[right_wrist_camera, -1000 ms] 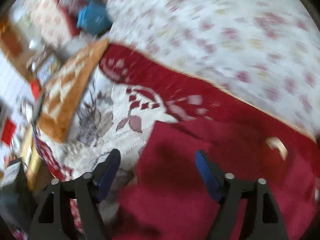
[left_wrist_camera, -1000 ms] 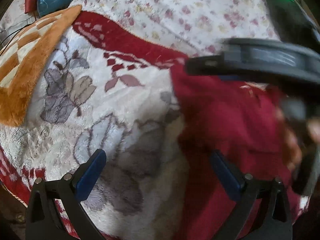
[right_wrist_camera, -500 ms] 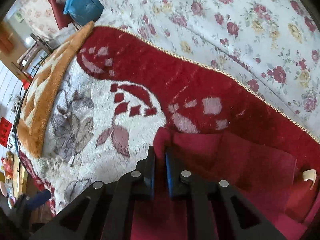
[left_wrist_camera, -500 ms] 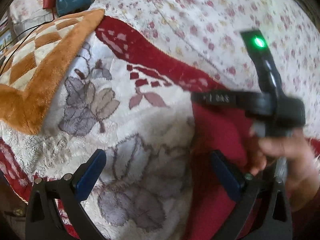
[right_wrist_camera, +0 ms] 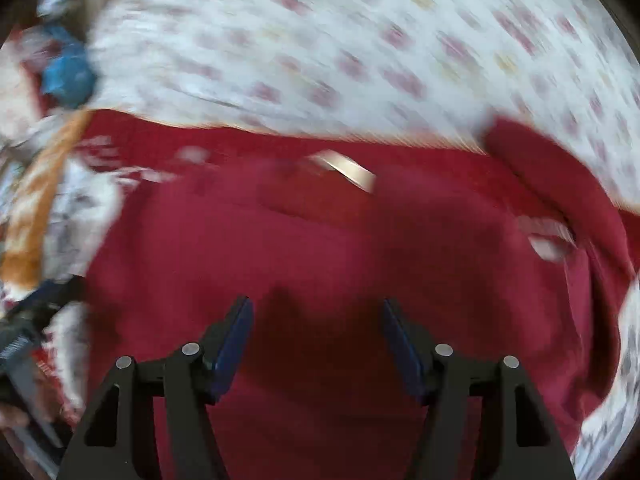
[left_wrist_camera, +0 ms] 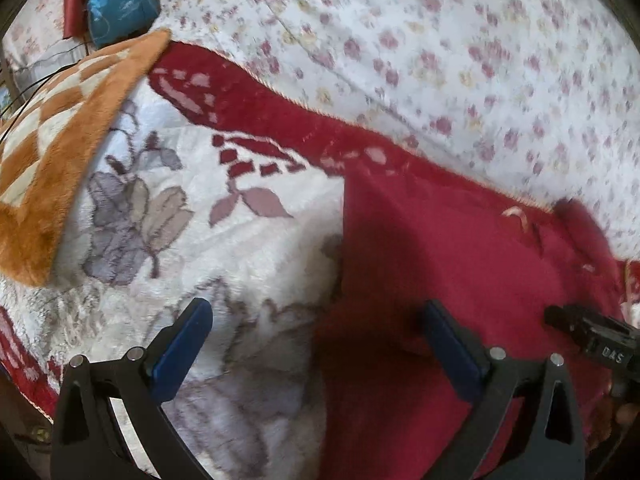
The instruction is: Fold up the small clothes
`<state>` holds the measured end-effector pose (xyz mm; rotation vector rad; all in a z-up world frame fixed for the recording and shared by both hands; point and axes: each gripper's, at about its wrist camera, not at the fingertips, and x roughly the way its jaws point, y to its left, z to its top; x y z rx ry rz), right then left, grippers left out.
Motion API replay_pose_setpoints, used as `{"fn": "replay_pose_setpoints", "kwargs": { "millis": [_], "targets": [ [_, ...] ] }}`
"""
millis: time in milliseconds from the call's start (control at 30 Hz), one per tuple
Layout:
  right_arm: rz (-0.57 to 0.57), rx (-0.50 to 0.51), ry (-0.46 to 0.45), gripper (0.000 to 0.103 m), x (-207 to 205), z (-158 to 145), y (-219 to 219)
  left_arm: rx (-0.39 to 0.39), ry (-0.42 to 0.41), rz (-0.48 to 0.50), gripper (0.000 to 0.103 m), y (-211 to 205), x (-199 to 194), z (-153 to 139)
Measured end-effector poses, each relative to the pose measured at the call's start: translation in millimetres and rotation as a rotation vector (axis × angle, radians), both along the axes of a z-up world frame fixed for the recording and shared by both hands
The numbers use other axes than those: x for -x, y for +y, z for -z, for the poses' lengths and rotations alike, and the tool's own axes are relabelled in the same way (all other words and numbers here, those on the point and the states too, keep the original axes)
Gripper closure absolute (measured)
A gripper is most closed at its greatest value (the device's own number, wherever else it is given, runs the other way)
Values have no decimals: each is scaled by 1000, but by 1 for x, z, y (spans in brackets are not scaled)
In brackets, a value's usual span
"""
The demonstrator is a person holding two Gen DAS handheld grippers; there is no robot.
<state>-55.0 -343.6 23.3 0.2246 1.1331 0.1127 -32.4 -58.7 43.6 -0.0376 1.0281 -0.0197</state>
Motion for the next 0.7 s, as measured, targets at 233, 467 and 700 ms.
{"fn": "replay_pose_setpoints", "kwargs": {
  "millis": [233,467,700],
  "targets": [
    [6,6,-112,30,21,-47,-44,-48,39,-6,0,-14,-3,14],
    [210,154,-122,27,4,-55,-145,-16,-88,-33,0,-11,8,-19],
    [225,113,-143,26,-58,-35,-153,-11,-47,-11,0,-17,0,-9]
  ]
}}
